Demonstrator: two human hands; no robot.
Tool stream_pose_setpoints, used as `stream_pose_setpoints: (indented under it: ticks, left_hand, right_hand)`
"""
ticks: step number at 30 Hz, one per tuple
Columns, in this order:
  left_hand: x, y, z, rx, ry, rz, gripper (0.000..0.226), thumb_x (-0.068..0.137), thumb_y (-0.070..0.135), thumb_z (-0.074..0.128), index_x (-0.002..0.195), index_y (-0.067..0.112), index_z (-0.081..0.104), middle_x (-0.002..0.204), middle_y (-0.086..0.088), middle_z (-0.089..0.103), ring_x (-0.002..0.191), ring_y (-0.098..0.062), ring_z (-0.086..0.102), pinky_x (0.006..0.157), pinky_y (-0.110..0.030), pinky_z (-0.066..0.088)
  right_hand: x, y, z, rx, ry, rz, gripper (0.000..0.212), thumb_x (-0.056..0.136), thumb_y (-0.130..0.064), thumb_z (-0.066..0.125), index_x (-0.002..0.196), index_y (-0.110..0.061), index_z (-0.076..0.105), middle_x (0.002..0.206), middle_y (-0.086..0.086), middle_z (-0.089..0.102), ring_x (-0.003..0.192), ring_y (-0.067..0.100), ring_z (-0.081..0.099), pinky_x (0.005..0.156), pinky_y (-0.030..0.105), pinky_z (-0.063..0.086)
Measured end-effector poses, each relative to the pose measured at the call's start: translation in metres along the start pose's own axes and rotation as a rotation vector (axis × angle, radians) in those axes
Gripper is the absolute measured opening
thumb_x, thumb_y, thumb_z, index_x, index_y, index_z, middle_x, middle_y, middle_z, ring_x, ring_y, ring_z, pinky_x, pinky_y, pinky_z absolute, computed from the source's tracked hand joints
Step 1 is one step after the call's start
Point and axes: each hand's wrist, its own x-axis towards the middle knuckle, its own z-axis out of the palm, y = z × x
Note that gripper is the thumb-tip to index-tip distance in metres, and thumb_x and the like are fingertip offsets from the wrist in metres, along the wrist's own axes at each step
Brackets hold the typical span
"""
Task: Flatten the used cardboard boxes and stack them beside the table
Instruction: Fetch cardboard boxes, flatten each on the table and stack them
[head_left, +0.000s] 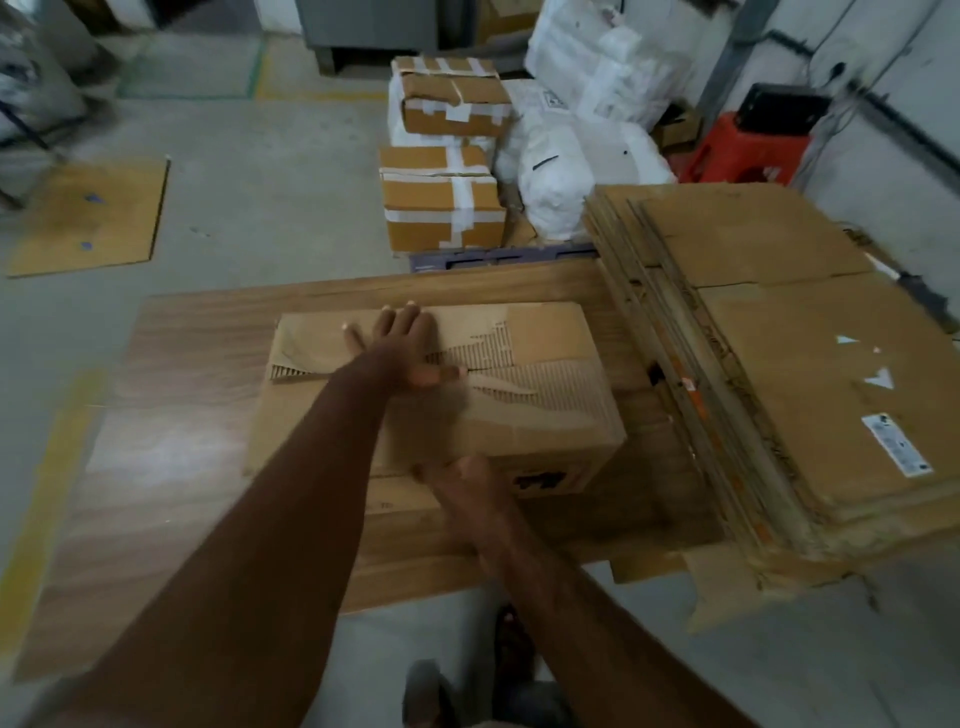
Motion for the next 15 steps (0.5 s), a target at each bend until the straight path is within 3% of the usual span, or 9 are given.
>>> stream_pose_setpoints:
  ticks: [3,5,8,10,12,15]
  left_hand:
    - [-0.006,-0.009,0.002,-0.002,0.041,0.042,0.104,0.085,0.077,0.056,0.162,0.027,0.008,0.171,0.002,-0.006,0.156,-0.030,-0.006,0.117,-0.072,-0.006]
    - [-0.014,-0.015,0.001,-0.045,0.079,0.070,0.098,0.085,0.073,0.059,0.161,0.026,0.017,0.171,-0.001,0.002,0.156,-0.030,0.000,0.118,-0.072,-0.002]
    - [-0.039,-0.023,0.011,-0.074,0.232,0.054,0.087,0.086,0.070,0.059,0.155,0.027,0.027,0.168,-0.006,0.014,0.154,-0.031,0.010,0.119,-0.071,-0.001]
    - [-0.065,-0.028,0.027,-0.085,0.356,0.018,0.084,0.087,0.072,0.055,0.153,0.026,0.027,0.168,-0.008,0.013,0.154,-0.031,0.008,0.117,-0.072,0.000]
    - [-0.091,-0.036,0.046,-0.150,0.451,-0.009,0.082,0.086,0.077,0.046,0.148,0.026,0.030,0.167,-0.010,0.012,0.154,-0.032,0.006,0.115,-0.075,0.007]
    - [-0.120,-0.047,0.068,-0.111,0.474,-0.041,0.083,0.086,0.080,0.029,0.152,0.031,0.028,0.168,-0.008,0.011,0.155,-0.031,0.006,0.113,-0.075,0.015]
  right_hand:
    - [-0.005,-0.002,-0.011,-0.173,0.026,-0.054,0.035,0.090,-0.046,0.072,0.070,-0.022,0.058,0.069,-0.003,0.064,0.060,0.010,0.056,0.050,0.020,0.039]
    - [-0.002,-0.001,-0.021,-0.416,0.181,-0.134,0.028,0.090,-0.046,0.069,0.076,-0.026,0.057,0.083,-0.006,0.068,0.079,0.014,0.063,0.063,0.025,0.044]
    - [0.009,0.000,-0.036,-0.621,0.449,-0.420,0.014,0.091,-0.038,0.066,0.092,-0.025,0.061,0.095,-0.005,0.066,0.092,0.019,0.063,0.071,0.031,0.049]
    - [0.022,0.000,-0.043,-0.749,0.525,-0.606,0.030,0.088,-0.039,0.065,0.109,-0.017,0.064,0.112,0.003,0.064,0.105,0.025,0.059,0.084,0.037,0.050]
    - [0.036,-0.003,-0.053,-0.924,0.434,-0.607,0.057,0.088,-0.049,0.061,0.135,-0.018,0.055,0.141,0.008,0.052,0.131,0.029,0.047,0.104,0.044,0.041]
    - [0.053,0.003,-0.063,-1.133,0.230,-0.494,0.081,0.094,-0.064,0.048,0.161,-0.025,0.022,0.171,0.003,0.012,0.157,0.023,0.009,0.124,0.049,0.011]
